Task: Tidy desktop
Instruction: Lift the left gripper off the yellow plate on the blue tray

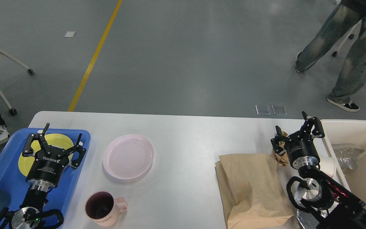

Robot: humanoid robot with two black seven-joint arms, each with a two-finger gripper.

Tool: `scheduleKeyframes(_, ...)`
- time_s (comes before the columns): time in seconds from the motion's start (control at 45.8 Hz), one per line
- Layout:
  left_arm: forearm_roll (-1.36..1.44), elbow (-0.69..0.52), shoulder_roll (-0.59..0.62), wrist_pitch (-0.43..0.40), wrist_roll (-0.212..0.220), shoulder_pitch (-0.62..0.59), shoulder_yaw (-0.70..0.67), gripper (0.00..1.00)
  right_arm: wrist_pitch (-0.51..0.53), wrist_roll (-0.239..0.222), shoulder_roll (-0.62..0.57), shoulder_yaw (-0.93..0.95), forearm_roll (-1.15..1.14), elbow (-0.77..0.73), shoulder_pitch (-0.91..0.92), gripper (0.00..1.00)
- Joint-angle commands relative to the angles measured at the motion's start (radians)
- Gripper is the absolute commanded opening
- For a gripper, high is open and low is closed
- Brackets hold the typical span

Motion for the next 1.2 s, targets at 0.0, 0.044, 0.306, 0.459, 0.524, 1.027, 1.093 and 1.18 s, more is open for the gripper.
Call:
scheduleKeyframes(0.0, 0.002, 0.002, 0.008, -0.002, -0.006, -0.002, 0.003, 0.97, 0.0, 0.0, 0.0, 0.0, 0.0, 0.0, 0.001, 1.0)
scheduleKeyframes(0.044, 0.0, 0.002, 0.011, -0.002, -0.004, -0.002, 0.004, 0.97, 0.0, 0.0, 0.0, 0.0, 0.0, 0.0, 0.001, 1.0)
scheduleKeyframes(0.306, 0.0, 0.042, 0.017, 0.006, 0.0, -0.027, 0.001, 0.97, 0.0, 0.0, 0.0, 0.0, 0.0, 0.0, 0.0, 1.0)
scheduleKeyframes(0.459, 0.002, 0.044, 0.098, 0.006, 0.0, -0.039, 0.004, 0.97, 0.0, 0.0, 0.0, 0.0, 0.0, 0.0, 0.0, 1.0)
scheduleKeyframes(0.524, 0.002, 0.044, 0.132, 0.012, 0.0, -0.038, 0.006, 0.97, 0.0, 0.0, 0.0, 0.0, 0.0, 0.0, 0.0, 1.0)
scheduleKeyframes(1.027, 0.002, 0.133, 0.612, -0.002, -0.004, -0.453, 0.815, 0.97, 0.0, 0.0, 0.0, 0.0, 0.0, 0.0, 0.0, 1.0)
scheduleKeyframes(1.093, 0.002, 0.133, 0.681, -0.006, -0.003, -0.577, 1.001, 0.97, 0.0, 0.0, 0.0, 0.0, 0.0, 0.0, 0.0, 1.0)
scheduleKeyframes(1.18, 0.002, 0.133, 0.715, -0.011, -0.003, -0.778, 1.255, 0.97, 0.0, 0.0, 0.0, 0.0, 0.0, 0.0, 0.0, 1.0)
